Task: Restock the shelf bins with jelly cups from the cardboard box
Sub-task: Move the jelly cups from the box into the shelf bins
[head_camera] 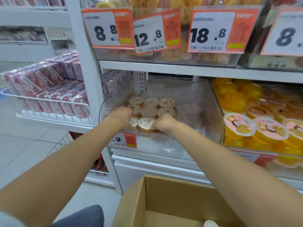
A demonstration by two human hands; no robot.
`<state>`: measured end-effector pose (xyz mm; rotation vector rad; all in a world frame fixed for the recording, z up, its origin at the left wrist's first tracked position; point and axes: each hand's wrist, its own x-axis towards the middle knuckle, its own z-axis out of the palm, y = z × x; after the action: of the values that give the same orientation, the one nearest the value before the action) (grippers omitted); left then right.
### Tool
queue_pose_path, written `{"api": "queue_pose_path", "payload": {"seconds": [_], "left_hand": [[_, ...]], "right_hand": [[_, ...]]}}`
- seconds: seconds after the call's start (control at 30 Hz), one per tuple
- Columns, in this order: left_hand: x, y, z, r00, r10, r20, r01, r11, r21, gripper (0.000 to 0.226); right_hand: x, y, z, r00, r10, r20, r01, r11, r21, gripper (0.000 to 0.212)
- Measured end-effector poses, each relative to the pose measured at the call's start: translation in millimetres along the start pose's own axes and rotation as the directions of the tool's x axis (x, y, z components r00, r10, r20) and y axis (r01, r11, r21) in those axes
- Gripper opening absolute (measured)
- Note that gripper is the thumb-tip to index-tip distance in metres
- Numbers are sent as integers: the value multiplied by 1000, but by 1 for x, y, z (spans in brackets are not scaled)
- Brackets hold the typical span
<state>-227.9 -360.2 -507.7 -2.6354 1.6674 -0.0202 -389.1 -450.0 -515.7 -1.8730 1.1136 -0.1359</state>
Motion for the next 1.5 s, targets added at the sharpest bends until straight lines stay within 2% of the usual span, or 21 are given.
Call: {"api": "queue_pose_path", "payload": {"seconds": [0.17, 0.27, 0.37, 0.43, 0.5, 0.57, 0.67, 0.77, 0.87, 0.93, 1.0, 1.03, 1.1, 1.17, 1.23, 1.37, 1.43, 1.5], "left_hand": [[-4, 2, -6, 1000, 8, 23, -9, 997, 74, 52], [-10, -3, -13, 999, -6, 31, 6, 1000, -1, 42], [-15, -5, -18, 996, 6, 93, 2, 996, -89, 20], [-21, 0, -23, 992, 28, 123, -5, 983, -185, 4], [-31, 12, -27, 998, 12, 62, 7, 952, -307, 11], [-49, 33, -34, 996, -43, -74, 8, 909, -417, 13], [-82, 72, -42, 980, -80, -182, -44, 805, -592, 11], [-115, 106, -32, 992, -17, -125, -73, 735, -675, 13], [-140, 133, 5, 999, 47, -5, -40, 774, -632, 14], [-147, 150, 39, 994, 75, 82, -13, 811, -585, 13], [-153, 161, 72, 976, 85, 201, 47, 819, -572, 15], [-155, 169, 92, 956, 103, 275, 77, 817, -572, 16], [-158, 185, 133, 894, 133, 427, 131, 835, -535, 14], [-162, 202, 175, 823, 146, 549, 166, 862, -479, 10], [-167, 219, 215, 759, 148, 634, 184, 886, -426, 9], [-176, 245, 288, 675, 122, 727, 185, 927, -327, 33], [-180, 256, 315, 646, 122, 754, 192, 929, -315, 48], [-182, 265, 336, 633, 121, 764, 200, 928, -313, 68]], "right_hand": [[-1, 1, 3, 1000, -22, -1, 22, 1000, 20, 29], [-5, -1, 2, 998, -69, -9, 68, 997, -33, 30], [-18, -6, -2, 990, -142, 19, 143, 979, -145, 37], [-26, -7, -5, 981, -187, -59, 176, 973, -148, 35], [-39, -9, -11, 930, -257, -264, 216, 961, -175, 27], [-60, -8, -19, 839, -342, -423, 277, 938, -210, 21], [-102, 15, -25, 726, -487, -486, 404, 873, -271, 17], [-136, 62, -25, 665, -577, -474, 447, 816, -368, 14], [-160, 113, -19, 601, -642, -475, 486, 766, -421, 16], [-170, 152, -12, 595, -653, -469, 486, 757, -438, 16], [-179, 188, -4, 669, -606, -430, 452, 791, -412, 16], [-181, 211, -1, 743, -541, -393, 397, 830, -393, 18], [-181, 263, 5, 891, -352, -286, 234, 897, -376, 21], [-177, 317, 11, 977, -127, -171, 57, 930, -364, 22], [-172, 363, 19, 992, 51, -118, -89, 937, -337, 21], [-152, 416, 42, 958, 274, -89, -288, 917, -277, 22], [-139, 428, 58, 945, 317, -73, -324, 896, -304, 24], [-125, 433, 74, 940, 321, -118, -342, 885, -317, 32]]}}
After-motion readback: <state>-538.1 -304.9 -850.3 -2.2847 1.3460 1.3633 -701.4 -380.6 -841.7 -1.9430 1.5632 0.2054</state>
